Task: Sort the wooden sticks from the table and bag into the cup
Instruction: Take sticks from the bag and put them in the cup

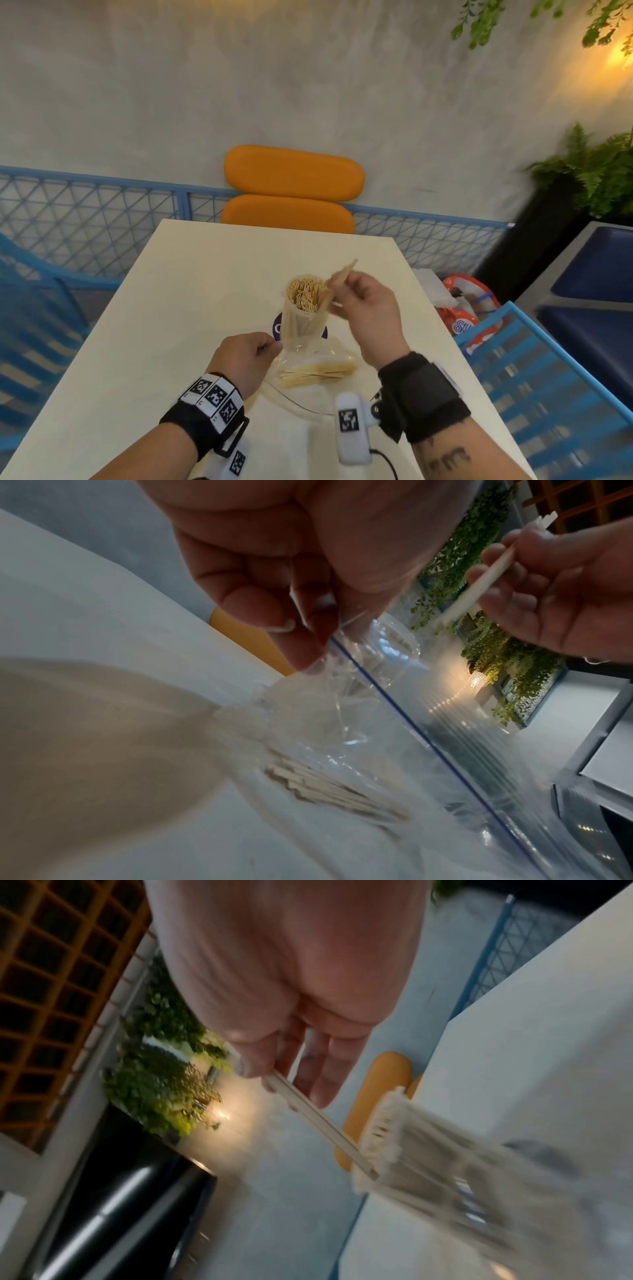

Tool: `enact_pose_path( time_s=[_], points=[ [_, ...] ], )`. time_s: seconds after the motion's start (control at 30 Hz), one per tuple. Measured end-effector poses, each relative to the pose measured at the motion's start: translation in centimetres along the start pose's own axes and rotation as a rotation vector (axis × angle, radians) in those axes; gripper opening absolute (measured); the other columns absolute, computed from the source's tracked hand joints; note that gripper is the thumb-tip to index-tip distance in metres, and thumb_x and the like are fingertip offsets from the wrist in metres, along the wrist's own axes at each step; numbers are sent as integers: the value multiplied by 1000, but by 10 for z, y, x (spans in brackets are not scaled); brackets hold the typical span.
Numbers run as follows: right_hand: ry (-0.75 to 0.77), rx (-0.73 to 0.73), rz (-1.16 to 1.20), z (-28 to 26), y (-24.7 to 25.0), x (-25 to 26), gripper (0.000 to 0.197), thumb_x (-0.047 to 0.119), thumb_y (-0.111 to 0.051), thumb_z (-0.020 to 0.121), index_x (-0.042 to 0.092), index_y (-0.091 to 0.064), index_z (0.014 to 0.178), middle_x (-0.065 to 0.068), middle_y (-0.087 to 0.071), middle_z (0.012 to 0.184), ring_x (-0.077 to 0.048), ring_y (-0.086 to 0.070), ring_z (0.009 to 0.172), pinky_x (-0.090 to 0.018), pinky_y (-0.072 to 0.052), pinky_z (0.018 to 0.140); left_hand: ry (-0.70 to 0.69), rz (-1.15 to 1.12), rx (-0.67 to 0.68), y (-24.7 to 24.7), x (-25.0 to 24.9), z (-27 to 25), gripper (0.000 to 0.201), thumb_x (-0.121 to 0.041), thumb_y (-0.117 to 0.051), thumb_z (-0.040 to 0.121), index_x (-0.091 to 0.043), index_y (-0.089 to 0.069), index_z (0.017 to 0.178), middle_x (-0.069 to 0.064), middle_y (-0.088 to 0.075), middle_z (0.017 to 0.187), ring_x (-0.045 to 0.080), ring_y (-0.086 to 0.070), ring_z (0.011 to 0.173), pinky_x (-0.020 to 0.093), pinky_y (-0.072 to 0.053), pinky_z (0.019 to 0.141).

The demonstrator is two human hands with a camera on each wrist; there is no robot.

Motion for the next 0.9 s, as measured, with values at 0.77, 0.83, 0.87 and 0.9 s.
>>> enact_pose_path(
  time_s=[0.77,0.83,0.87,0.9],
  points=[
    [15,-111,-677,45,-18,-63,21,35,-66,92,19,-73,105,4,-60,116,-20,-40,119,-22,-29,88,16,-1,1,-1,7,1,30,-48,-55,96,-27,-69,80,-4,-70,72,12,-65,73,33,-55,76],
    [49,-106,-653,42,-17,-59,31,33,-69,90,23,-67,120,5,-56,126,-19,-37,125,-22,-28,95,13,-7,-5,-1,7,1,29,-48,-56,95,-28,-70,80,-5,-70,73,12,-65,74,33,-55,77],
    [74,-105,-639,42,-15,-57,43,34,-70,90,25,-60,131,5,-52,134,-17,-35,130,-23,-28,101,10,-8,-7,-1,7,1,29,-48,-56,95,-28,-70,80,-6,-70,73,12,-65,74,33,-55,77],
    [99,-101,-616,42,-14,-54,55,35,-69,91,25,-50,142,6,-47,143,-16,-32,136,-24,-28,107,7,-10,-10,-1,6,1,28,-48,-56,95,-29,-70,81,-6,-70,73,11,-65,74,32,-55,77]
  ],
)
Point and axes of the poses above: each hand's wrist, its own z-axis towards the middle knuckle, its own y-axis out of the back of the hand, x = y × z, the point moved 2 cm from there along z, towards the middle knuckle
